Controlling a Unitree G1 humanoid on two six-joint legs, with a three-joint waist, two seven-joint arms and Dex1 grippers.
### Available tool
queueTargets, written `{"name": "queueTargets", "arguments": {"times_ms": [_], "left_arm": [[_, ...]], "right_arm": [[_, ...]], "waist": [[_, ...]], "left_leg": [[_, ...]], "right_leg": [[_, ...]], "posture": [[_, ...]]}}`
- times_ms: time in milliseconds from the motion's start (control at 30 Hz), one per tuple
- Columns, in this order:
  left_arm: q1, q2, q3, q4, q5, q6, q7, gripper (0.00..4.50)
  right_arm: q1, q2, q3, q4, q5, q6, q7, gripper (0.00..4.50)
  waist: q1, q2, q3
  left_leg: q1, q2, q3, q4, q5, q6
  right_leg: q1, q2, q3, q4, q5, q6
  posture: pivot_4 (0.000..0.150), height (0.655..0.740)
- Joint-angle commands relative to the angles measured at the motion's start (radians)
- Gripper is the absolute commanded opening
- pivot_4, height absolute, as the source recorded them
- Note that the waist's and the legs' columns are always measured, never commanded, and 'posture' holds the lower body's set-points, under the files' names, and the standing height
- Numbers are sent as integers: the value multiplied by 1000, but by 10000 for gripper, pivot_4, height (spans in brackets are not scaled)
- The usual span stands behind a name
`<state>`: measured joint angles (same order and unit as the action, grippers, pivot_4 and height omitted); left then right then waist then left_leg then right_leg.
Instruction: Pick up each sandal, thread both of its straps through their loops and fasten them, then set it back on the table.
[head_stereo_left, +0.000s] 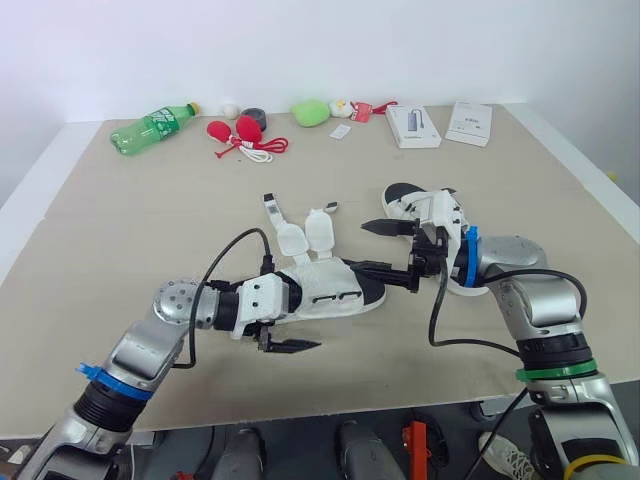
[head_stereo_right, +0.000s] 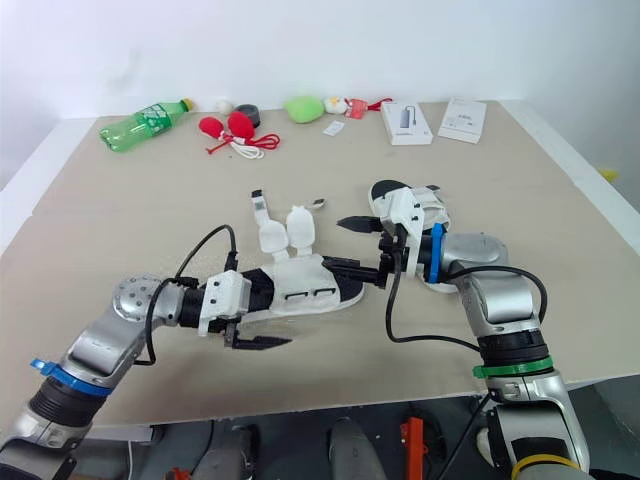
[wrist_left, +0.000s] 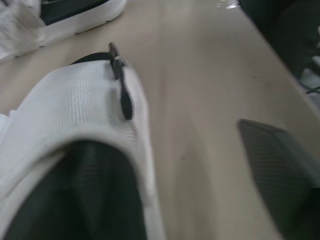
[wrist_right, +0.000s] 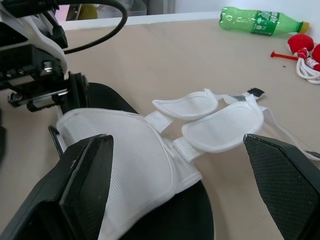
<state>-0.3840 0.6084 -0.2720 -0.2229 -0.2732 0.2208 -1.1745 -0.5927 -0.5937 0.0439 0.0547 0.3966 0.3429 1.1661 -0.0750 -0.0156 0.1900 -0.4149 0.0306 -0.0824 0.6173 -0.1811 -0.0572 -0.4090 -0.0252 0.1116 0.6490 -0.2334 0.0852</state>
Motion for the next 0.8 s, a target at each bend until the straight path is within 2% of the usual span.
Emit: {"name": "queueTargets", "arguments": {"times_ms": [33,333,433,500,567,667,767,800], "left_arm": [[-43,46,66,-52,-88,87,-41,42678],[-83,110,148,126,-27,-81,-50,42678],[-137,107,214,236,-63,-9,0,42678],[-170,93,235,289,-68,25,33,43408],[-195,70,253,305,-98,106,65,43408],[-209,15,282,267,-180,277,133,43408],[-225,-9,306,258,-274,512,186,43408],[-234,-14,318,271,-302,580,202,43408]], "right_arm": [[-18,-2,3,-9,-1,-22,14,45000],[-21,-8,5,17,-14,-43,26,45000],[-16,-18,-4,41,-19,-54,29,45000],[-14,-24,-9,61,-33,-67,23,39550],[-13,-31,-7,88,-56,-103,22,31936],[8,-52,17,124,-128,-192,18,16062],[45,-56,28,90,-121,-178,38,500],[55,-58,35,77,-122,-174,45,500]], "waist": [[0,0,0],[0,0,0],[0,0,0],[0,0,0],[0,0,0],[1,0,0],[0,0,0],[0,0,0]], "left_leg": [[0,0,0,0,0,0],[0,0,0,0,0,0],[0,0,0,0,0,0],[0,0,0,0,0,0],[0,0,0,1,0,0],[0,0,0,1,0,0],[-1,0,0,1,0,1],[-1,0,-1,1,-1,1]], "right_leg": [[0,0,0,0,0,0],[0,0,0,0,-1,-1],[0,0,0,0,0,-1],[0,0,0,0,0,0],[0,0,0,0,0,0],[1,0,0,0,0,1],[0,0,0,0,-1,1],[0,0,0,1,-1,1]], "posture": [[1500,7400],[1500,7400],[1500,7400],[1500,7400],[1500,7400],[1500,7400],[1500,7400],[1500,7400]]}}
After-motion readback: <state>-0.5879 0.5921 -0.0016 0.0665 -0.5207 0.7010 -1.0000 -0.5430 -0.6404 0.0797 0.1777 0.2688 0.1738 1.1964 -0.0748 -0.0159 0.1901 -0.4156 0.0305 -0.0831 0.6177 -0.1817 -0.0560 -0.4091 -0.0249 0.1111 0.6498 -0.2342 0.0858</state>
